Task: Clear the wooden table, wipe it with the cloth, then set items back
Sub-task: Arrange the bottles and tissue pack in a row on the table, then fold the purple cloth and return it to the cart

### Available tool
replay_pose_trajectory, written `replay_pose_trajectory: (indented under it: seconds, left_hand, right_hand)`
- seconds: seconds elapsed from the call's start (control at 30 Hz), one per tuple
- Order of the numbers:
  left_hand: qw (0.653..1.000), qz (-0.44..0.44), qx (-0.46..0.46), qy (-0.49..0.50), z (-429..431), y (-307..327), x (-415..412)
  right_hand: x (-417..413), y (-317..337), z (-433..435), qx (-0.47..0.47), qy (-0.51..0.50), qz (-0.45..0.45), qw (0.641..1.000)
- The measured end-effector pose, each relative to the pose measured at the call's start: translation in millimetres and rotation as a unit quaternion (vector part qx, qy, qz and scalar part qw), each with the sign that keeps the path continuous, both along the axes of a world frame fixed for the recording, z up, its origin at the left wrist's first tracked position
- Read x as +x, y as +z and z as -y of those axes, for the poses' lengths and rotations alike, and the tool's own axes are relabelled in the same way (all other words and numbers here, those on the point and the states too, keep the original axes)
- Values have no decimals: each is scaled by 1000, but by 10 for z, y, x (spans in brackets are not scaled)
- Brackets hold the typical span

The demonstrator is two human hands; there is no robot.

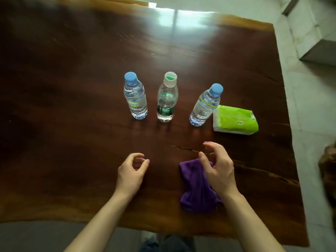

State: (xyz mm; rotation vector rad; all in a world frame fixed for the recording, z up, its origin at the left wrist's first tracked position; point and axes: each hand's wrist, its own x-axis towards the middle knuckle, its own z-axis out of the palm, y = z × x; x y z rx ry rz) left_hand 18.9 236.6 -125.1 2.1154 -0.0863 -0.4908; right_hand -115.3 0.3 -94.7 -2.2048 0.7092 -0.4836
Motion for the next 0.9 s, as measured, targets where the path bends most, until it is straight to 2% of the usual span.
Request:
replay_pose_trajectory:
  seconds: [0.3, 0.47, 0.63, 0.9]
  left_hand:
    - [996, -77, -5, -47, 244, -57, -566]
    - [988, -145, 11, -49, 592, -33, -640]
    - [977, -214, 13, 15, 946, -30, -626]
    - [984, -163, 58, 36, 1111, -84, -622]
  right_hand:
    - [-804, -42, -60, 92, -145, -99, 980]
    - [-843, -155, -21, 153, -155, -157, 963]
    - [-603, -278, 63, 206, -132, -200, 949]
    - [-303, -368, 80, 214, -111, -207, 948]
